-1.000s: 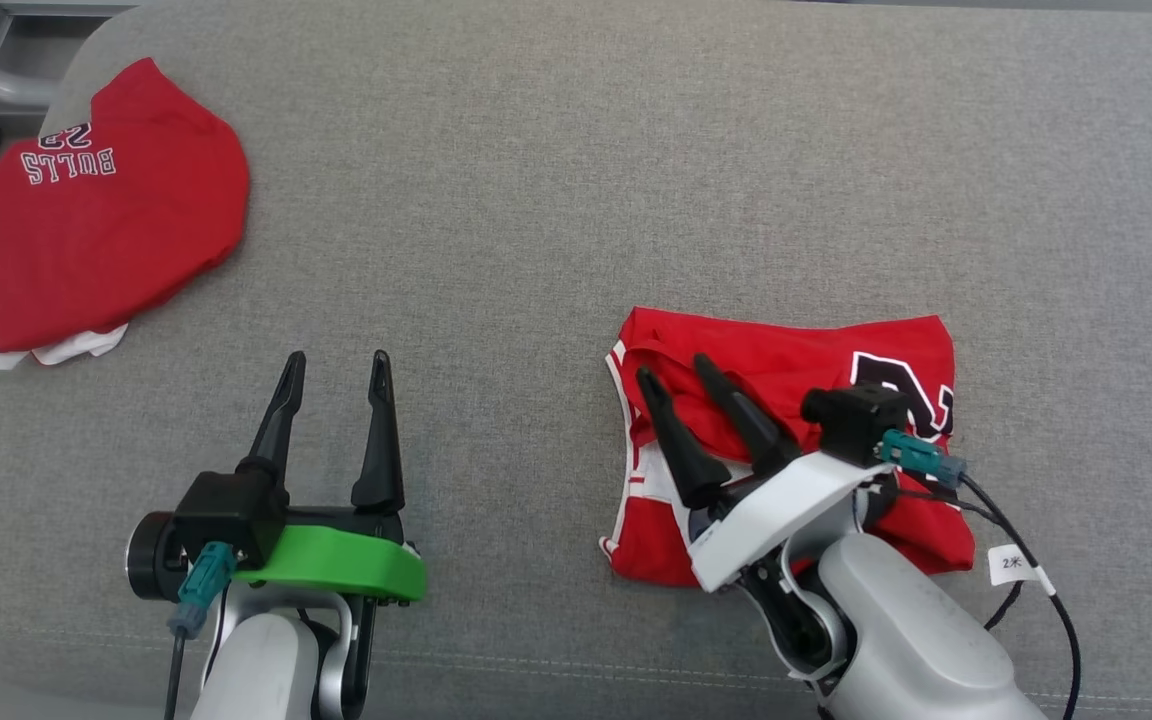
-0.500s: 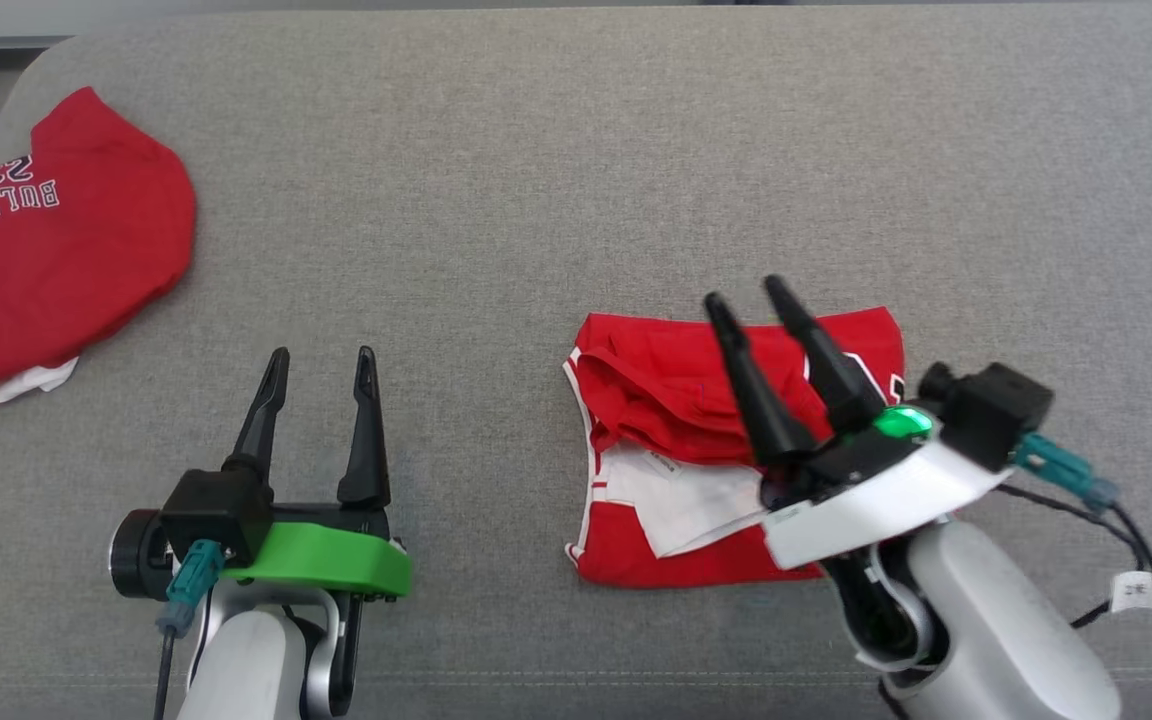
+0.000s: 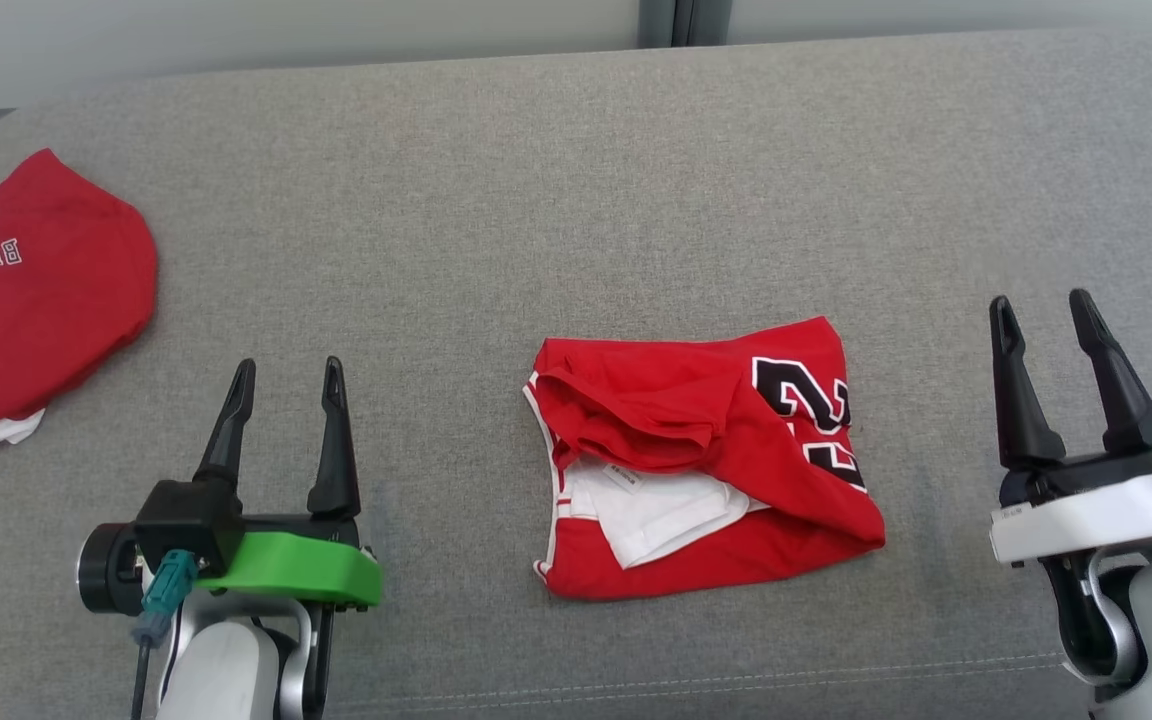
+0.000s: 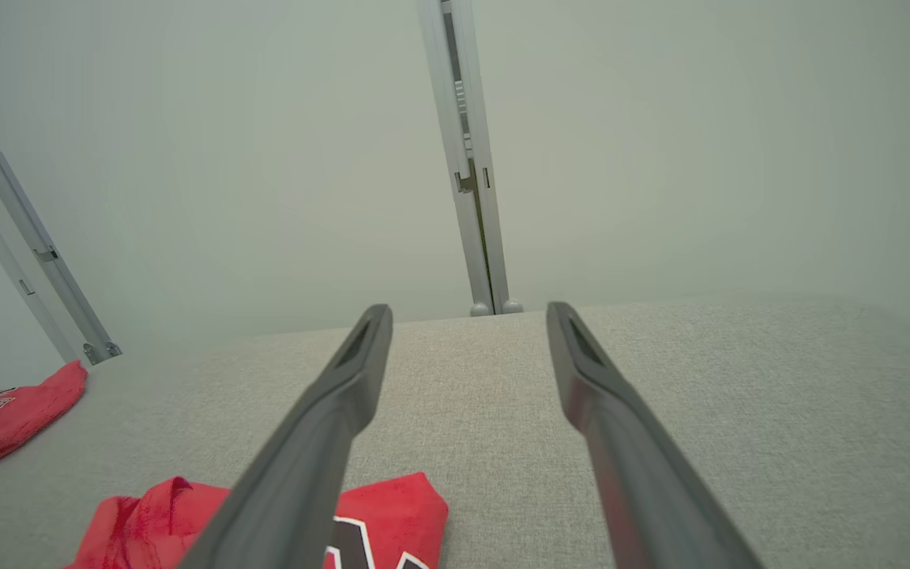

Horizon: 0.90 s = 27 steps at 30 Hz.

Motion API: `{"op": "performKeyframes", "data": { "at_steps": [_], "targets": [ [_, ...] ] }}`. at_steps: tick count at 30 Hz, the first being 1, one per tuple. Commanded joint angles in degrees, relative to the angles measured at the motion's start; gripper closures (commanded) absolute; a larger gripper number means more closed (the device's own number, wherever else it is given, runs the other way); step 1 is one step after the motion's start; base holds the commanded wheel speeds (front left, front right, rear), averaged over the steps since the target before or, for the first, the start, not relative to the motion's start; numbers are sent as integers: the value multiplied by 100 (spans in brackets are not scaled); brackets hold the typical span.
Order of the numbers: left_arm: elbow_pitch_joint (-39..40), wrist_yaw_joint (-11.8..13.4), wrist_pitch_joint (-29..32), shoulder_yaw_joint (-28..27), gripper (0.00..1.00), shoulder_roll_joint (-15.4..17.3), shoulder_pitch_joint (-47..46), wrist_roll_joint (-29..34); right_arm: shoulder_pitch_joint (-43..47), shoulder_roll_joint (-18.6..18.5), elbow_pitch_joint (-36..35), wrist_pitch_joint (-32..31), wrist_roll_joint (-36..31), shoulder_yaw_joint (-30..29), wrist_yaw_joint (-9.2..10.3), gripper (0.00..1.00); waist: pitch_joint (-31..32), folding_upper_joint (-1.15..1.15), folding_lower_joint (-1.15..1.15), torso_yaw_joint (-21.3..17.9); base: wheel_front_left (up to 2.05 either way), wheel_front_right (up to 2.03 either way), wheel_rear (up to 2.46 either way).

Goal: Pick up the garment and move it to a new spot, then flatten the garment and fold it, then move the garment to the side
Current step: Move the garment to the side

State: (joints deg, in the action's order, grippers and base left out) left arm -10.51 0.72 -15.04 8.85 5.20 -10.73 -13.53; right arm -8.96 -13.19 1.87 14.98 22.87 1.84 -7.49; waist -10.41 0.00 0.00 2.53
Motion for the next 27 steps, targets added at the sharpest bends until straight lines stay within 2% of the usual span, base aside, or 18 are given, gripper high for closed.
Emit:
{"op": "performKeyframes", "data": {
  "at_steps": [1,11,27],
  "targets": [
    [-16,27,-17,-17,0,46,89,19,133,-54,31,-22,-122,-23,1,0,102,0,0,-44,0,0,0],
    [-34,83,18,-3,0,112,376,-50,859,-85,63,-220,-436,-135,1,0,419,0,0,-77,0,0,0],
    [67,143,143,75,0,192,536,-106,985,-4,-9,-425,-330,-110,2,0,558,0,0,-46,0,0,0]
  ]
}}
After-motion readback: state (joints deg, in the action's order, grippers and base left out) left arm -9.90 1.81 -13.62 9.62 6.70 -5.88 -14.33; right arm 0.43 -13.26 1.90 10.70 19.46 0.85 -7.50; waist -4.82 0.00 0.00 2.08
